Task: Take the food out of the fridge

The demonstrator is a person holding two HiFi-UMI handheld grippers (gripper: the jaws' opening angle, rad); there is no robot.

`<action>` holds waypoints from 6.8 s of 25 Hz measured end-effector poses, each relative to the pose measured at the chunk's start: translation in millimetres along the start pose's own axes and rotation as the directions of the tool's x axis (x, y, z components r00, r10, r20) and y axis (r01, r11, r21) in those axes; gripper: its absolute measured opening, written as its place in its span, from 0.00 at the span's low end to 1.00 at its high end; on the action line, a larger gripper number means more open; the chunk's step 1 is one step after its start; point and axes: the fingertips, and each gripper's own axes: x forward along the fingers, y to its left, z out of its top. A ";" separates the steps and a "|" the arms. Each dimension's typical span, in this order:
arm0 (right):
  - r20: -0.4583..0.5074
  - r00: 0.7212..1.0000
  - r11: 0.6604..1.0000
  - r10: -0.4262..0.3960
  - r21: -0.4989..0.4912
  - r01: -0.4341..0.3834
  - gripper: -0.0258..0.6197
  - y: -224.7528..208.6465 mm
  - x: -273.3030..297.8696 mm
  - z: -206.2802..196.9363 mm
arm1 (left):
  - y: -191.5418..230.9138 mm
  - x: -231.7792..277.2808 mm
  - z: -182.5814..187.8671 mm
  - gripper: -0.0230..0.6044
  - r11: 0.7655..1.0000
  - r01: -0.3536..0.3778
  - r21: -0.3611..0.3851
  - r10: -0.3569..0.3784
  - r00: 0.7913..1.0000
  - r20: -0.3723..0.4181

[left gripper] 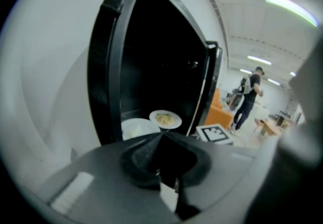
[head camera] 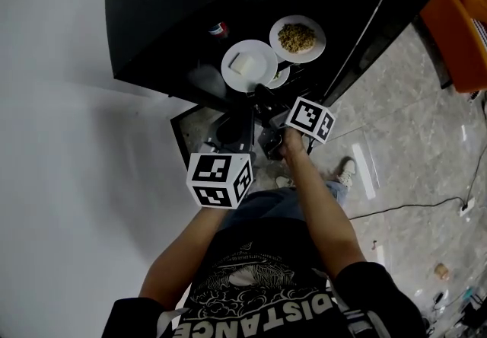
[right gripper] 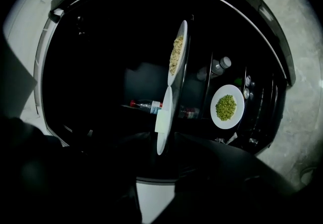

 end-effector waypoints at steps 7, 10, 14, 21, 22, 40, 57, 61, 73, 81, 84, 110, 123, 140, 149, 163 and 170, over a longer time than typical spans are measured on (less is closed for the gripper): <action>-0.002 1.000 0.987 -0.018 0.158 0.018 0.09 -10.0 16.7 2.4 | 4.3 -2.4 -0.6 0.04 1.000 -0.005 -0.008 0.005 1.000 0.007; -0.013 0.999 0.984 -0.042 0.175 0.043 0.07 -9.5 16.9 3.2 | 7.5 -3.6 1.8 0.04 1.000 -0.011 -0.019 0.011 1.000 0.014; -0.032 0.997 0.980 -0.067 0.188 0.072 0.06 -8.9 13.9 1.9 | 9.1 -6.6 4.3 0.04 0.999 -0.018 -0.034 0.019 1.000 0.025; -0.052 0.998 0.981 -0.038 0.189 0.047 0.06 11.8 -5.0 5.3 | 4.4 -14.5 14.8 0.04 0.998 -0.028 -0.060 0.032 0.998 0.058; -0.055 0.998 0.980 -0.035 0.193 0.045 0.06 16.3 -10.1 3.9 | 3.8 -16.7 17.0 0.04 0.998 -0.030 -0.062 0.034 0.998 0.062; -0.107 0.994 0.981 -0.013 0.192 0.034 0.06 192.6 -190.2 11.8 | -45.2 -99.5 142.8 0.04 0.998 -0.064 0.017 0.059 0.980 0.191; -0.218 0.973 0.995 0.073 0.082 -0.056 0.06 258.3 -178.4 -1.7 | 22.1 -47.3 85.9 0.04 0.996 -0.051 -0.074 0.066 0.975 0.214; -0.248 0.964 0.994 0.095 0.079 -0.078 0.06 279.8 -184.0 -1.3 | 2.7 -59.3 80.3 0.04 0.995 -0.046 -0.089 0.064 0.975 0.215; -0.221 0.969 0.992 0.108 0.095 -0.089 0.06 355.1 -95.5 31.9 | 1.5 -91.5 123.9 0.04 0.996 -0.026 -0.087 0.045 0.974 0.223; -0.176 0.981 0.989 0.084 0.138 -0.060 0.06 354.7 -45.8 46.6 | 7.1 -95.0 126.0 0.04 0.996 -0.025 -0.090 0.045 0.973 0.228; -0.168 0.982 0.985 0.080 0.162 -0.052 0.06 355.6 -48.1 44.1 | -1.5 -106.0 123.9 0.04 0.995 -0.033 -0.097 0.055 0.970 0.235; -0.193 0.939 0.958 0.285 0.091 -0.273 0.17 359.3 -78.0 51.1 | -13.8 -93.5 125.6 0.04 0.983 -0.065 -0.174 0.109 0.960 0.258; -0.242 0.970 0.716 -0.011 -0.680 -0.161 0.08 276.4 -196.4 75.6 | -127.0 -67.7 127.9 0.04 0.976 -0.151 -0.159 0.189 0.945 0.266; -0.171 0.969 0.412 -0.181 -0.907 -0.083 0.08 223.9 -248.0 96.1 | -203.5 -48.0 123.0 0.04 0.976 -0.173 -0.134 0.202 0.946 0.254; -0.158 0.973 0.504 -0.167 -0.862 -0.053 0.08 211.8 -240.5 96.8 | -193.5 -48.6 119.6 0.04 0.977 -0.163 -0.134 0.193 0.949 0.251; -0.022 0.986 0.761 -0.164 -0.639 0.113 0.08 142.0 -176.5 112.0 | -136.6 -7.4 106.7 0.04 0.999 -0.034 -0.042 0.042 0.980 0.196; 0.054 0.984 0.835 -0.170 -0.523 0.173 0.08 99.1 -142.7 117.2 | -113.1 28.9 101.5 0.04 0.999 0.048 -0.020 -0.044 0.983 0.176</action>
